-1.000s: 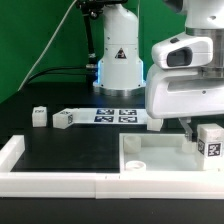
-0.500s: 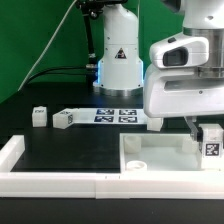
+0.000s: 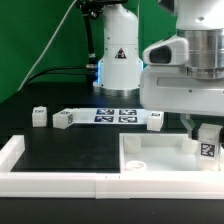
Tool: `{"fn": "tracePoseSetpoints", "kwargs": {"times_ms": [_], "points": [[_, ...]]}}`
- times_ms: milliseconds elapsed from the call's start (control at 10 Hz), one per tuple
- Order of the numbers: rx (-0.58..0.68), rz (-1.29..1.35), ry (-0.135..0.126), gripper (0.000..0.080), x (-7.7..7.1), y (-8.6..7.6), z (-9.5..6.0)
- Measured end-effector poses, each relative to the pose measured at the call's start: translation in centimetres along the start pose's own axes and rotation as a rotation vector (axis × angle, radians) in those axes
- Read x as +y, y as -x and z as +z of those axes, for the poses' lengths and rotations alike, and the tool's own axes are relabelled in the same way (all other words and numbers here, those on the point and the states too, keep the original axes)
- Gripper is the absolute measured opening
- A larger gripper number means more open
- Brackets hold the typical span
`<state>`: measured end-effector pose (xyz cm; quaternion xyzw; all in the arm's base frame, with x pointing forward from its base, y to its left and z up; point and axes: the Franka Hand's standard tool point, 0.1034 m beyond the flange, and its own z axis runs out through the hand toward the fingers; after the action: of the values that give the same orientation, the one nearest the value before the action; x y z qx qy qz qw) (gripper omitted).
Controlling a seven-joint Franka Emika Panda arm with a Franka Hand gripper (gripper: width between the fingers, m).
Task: Assemble one leg
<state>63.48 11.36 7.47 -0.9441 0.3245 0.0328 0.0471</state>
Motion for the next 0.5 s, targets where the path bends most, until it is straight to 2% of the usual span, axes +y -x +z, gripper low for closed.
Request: {"fn": "tracePoseSetpoints", "kwargs": {"times_ms": [200,500], "points": [[-0.007,0.303,-0.013,0.0295,0.17,-0.12,-0.02],[-0.019,0.588,-0.009,0.0295,0.23,-0.07,-0.06]]}}
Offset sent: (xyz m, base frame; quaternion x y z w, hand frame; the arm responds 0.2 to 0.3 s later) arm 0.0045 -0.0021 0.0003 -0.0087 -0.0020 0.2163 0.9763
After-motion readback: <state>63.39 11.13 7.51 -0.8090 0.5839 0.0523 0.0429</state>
